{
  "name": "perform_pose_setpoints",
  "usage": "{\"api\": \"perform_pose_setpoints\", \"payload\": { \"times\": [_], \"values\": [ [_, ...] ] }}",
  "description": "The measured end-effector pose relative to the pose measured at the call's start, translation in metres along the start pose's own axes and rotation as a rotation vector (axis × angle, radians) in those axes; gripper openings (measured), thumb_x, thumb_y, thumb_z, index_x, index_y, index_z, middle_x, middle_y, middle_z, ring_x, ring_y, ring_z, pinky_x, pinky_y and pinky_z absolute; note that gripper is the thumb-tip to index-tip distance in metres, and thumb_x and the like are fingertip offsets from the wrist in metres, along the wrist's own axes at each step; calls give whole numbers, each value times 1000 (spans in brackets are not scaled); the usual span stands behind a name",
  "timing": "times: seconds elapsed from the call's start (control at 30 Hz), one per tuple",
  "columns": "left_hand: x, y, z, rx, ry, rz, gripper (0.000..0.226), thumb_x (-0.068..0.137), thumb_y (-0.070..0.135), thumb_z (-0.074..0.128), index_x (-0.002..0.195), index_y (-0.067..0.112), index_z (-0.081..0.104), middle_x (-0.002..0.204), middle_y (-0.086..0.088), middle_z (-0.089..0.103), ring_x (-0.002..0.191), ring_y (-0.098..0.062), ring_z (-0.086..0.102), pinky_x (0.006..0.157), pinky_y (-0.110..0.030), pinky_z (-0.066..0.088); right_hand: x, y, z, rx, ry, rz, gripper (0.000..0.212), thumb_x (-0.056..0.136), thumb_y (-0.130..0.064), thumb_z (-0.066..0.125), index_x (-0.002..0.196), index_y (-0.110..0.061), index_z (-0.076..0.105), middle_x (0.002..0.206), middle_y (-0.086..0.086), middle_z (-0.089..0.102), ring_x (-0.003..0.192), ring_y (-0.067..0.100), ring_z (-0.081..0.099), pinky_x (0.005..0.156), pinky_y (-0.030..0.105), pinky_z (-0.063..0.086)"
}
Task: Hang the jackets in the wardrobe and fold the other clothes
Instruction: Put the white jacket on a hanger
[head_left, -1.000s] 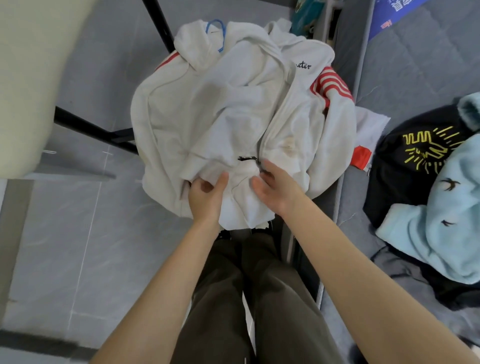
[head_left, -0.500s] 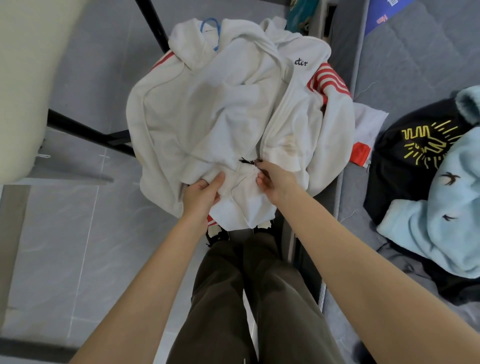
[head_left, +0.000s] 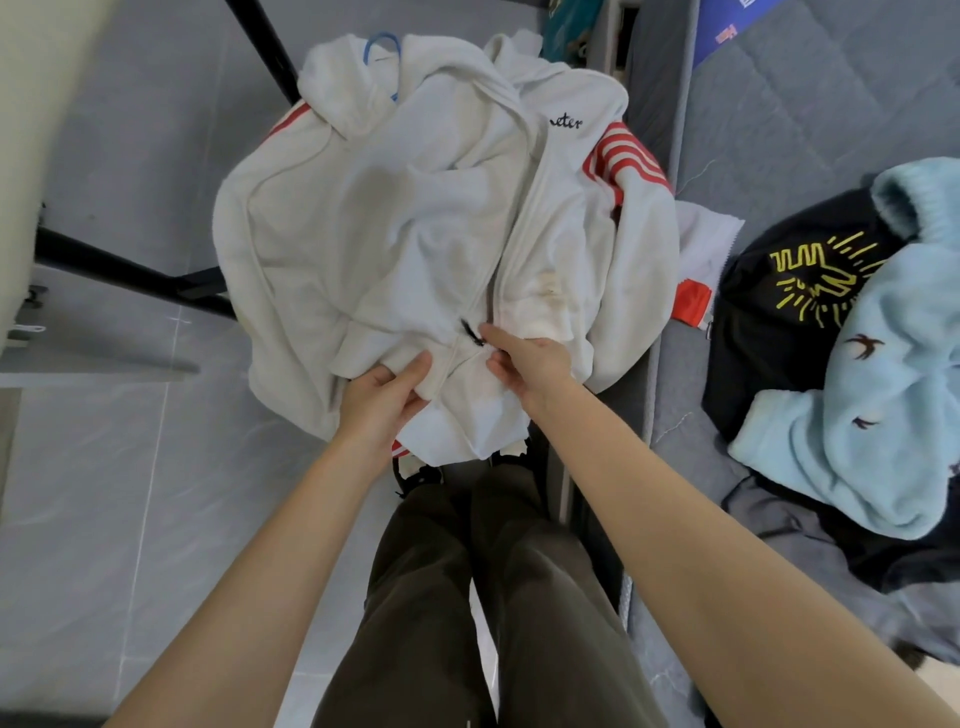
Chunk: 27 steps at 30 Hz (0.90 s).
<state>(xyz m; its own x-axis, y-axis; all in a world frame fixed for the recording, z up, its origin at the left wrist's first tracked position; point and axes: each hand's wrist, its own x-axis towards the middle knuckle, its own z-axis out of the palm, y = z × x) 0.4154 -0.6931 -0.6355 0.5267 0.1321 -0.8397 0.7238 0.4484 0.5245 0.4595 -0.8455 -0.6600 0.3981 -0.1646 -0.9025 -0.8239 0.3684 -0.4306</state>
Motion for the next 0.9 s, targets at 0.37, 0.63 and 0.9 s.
{"api": "perform_pose_setpoints", "payload": {
  "times": [0.37,0.63,0.9],
  "values": [
    [-12,-4,25,68,-176,-56,11,78,12,75,88,13,71,85,5,74,78,-5,70,65,-13,52,-29,5,-72,-259,-309,-157,30,75,-17,79,64,5,61,85,23,65,97,30,66,94,34,53],
    [-15,-16,22,331,-266,-19,26,67,21,80,89,11,73,89,-3,75,86,-9,70,71,-15,52,-34,16,-81,-73,-447,-12,24,72,-20,75,88,-2,76,99,15,73,95,17,71,77,19,55],
    [-17,-21,35,-136,-104,-89,5,71,4,74,72,9,74,78,-2,74,74,-8,71,62,-15,54,-33,23,-79,-30,-494,19,32,75,-20,73,100,0,71,107,15,71,104,19,68,89,24,53]
  ]
}}
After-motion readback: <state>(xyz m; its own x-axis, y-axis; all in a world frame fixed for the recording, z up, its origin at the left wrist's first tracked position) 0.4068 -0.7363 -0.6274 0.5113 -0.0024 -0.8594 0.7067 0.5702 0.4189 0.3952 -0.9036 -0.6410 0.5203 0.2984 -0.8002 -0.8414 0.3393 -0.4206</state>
